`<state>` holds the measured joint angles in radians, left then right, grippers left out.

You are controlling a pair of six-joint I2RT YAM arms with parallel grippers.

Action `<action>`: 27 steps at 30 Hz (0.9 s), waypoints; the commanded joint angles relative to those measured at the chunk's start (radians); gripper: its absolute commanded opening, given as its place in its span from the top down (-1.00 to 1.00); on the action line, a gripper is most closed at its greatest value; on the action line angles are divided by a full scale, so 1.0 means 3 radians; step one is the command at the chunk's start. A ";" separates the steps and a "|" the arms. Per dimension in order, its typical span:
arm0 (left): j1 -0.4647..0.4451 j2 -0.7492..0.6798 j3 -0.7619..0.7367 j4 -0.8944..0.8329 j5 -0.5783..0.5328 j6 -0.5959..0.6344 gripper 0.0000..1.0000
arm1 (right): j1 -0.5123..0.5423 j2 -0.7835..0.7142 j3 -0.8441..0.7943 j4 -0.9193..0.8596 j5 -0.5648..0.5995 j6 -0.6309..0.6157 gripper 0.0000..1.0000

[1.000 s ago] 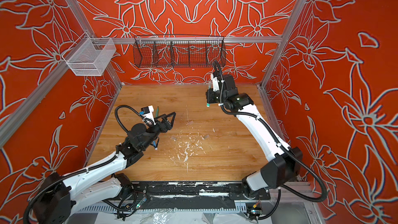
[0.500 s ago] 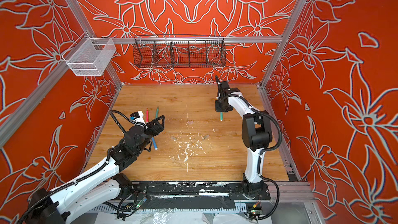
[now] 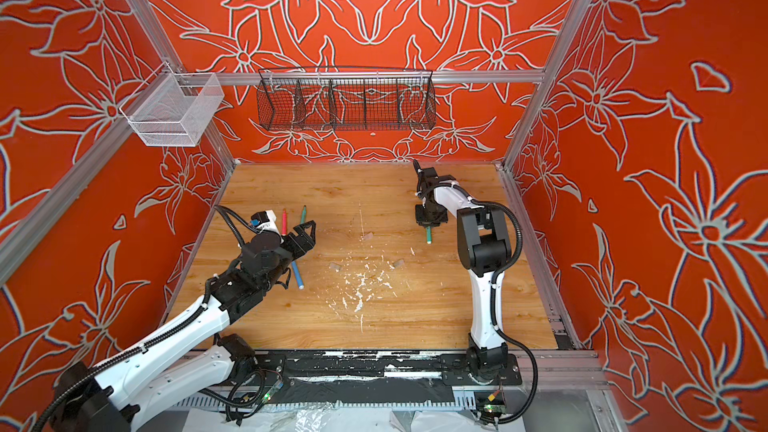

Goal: Insert the pens into the pen caps
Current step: 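Set the highlighter down with the right gripper while the left gripper moves over markers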

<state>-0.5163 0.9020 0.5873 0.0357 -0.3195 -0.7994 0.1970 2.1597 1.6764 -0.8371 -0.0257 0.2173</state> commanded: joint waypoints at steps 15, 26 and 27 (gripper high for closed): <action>0.0218 0.0383 0.0716 -0.0464 0.0179 0.0564 -0.70 | -0.0066 -0.0332 0.0095 -0.0020 -0.0146 0.0077 0.30; 0.1000 0.1616 0.1990 -0.2263 0.0734 0.0941 -0.59 | 0.0198 -0.1622 -0.1114 0.1050 -0.0250 0.0519 0.24; 0.1010 0.1746 0.2070 -0.2327 0.0703 0.0980 -0.57 | 0.0215 -0.1669 -0.1128 0.1038 -0.0247 0.0513 0.24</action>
<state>-0.2226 1.3514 1.1679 -0.4904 -0.1280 -0.5835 0.2428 1.6669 1.3861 -0.5961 -0.0875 0.3309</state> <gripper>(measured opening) 0.795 0.380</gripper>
